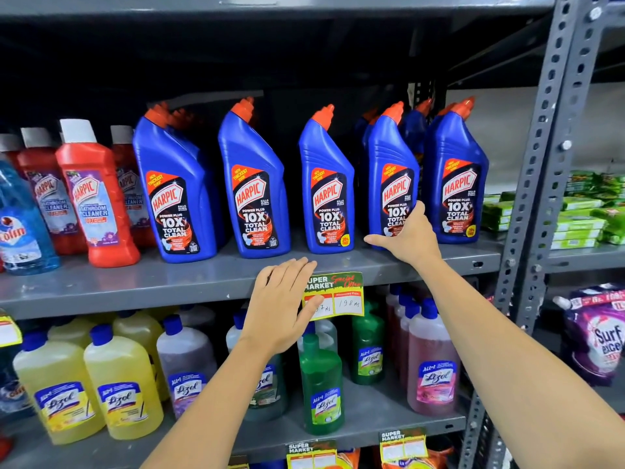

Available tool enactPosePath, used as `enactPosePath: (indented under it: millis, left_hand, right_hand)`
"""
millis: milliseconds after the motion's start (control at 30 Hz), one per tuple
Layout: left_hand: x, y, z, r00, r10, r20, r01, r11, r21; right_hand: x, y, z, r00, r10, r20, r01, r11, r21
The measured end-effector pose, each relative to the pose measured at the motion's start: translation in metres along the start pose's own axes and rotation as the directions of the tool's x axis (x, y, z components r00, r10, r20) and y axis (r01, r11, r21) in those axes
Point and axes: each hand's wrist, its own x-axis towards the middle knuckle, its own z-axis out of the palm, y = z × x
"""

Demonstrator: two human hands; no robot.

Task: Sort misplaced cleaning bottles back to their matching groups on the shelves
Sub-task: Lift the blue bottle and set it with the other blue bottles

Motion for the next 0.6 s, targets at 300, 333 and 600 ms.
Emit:
enactPosePath:
  millis: [300,333,600]
  left_hand:
    - [-0.006,0.001,0.000,0.997,-0.017,-0.070,0.013,0.999,-0.049]
    - [-0.012,0.001,0.002,0.993,-0.042,-0.106,0.035,0.997,-0.066]
    - [-0.134,-0.005,0.065,0.991,-0.135,0.022,0.137,0.986,-0.097]
  right_hand:
    - [-0.009,-0.004,-0.006,0.999,-0.027,-0.041,0.031,0.993,0.114]
    - [-0.016,-0.005,-0.007,0.994,-0.051,-0.094,0.066,0.983,0.172]
    - [-0.146,0.058,0.053,0.841,-0.189,-0.507,0.440,0.783,0.439]
